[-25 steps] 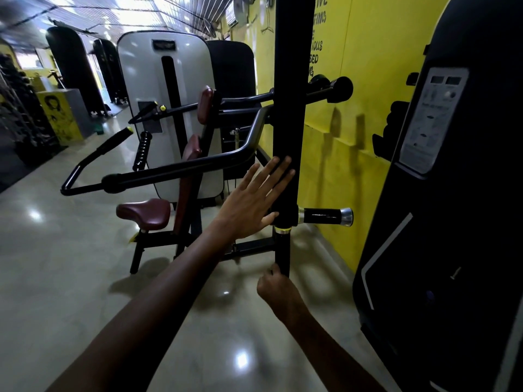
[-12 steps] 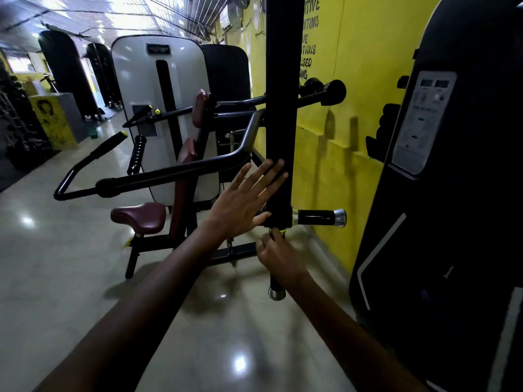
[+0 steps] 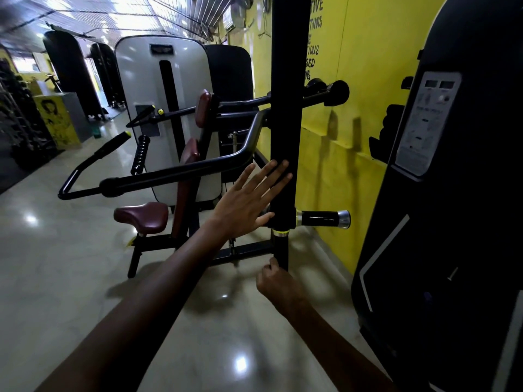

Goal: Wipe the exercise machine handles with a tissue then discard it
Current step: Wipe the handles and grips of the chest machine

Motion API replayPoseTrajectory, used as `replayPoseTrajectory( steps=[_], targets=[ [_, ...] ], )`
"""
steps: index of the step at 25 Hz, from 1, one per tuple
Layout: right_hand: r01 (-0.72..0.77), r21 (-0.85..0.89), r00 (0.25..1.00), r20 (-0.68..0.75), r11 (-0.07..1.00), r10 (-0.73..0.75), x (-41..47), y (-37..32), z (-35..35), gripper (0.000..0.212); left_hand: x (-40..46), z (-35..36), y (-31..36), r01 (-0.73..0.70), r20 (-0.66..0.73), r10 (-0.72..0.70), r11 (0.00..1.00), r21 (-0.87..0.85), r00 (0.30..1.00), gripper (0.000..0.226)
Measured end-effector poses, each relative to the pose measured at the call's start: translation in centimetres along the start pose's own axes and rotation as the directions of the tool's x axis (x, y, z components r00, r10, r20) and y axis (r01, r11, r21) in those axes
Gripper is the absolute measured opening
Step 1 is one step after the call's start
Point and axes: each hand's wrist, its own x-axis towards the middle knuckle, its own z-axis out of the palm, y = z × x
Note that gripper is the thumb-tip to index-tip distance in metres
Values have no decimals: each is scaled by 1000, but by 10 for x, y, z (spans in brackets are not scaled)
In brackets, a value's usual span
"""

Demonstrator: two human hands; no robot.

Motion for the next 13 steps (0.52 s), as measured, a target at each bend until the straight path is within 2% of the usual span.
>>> replayPoseTrajectory(
  steps=[2,5,7,10,13],
  targets=[
    [-78,107,997,25,991,76,-4,-10,13,26,-1,0,0,-3,0,3,1000,4,1000,85],
    [-105,425,984,-87,899,156,-9,-5,32,44,-1,-1,-1,-3,-7,3,1000,4,1000,85],
    [-89,549,953,-196,831,231,-16,9,35,48,-1,0,1,2,-9,-1,1000,14,1000,86],
    [-80,750,879,-257,657,401,-19,28,32,31,0,0,2,5,-15,-4,1000,14,1000,87],
    [-83,816,716,-351,572,603,-14,44,19,17,-1,-1,2,2,-15,-2,1000,8,1000,86]
  ],
)
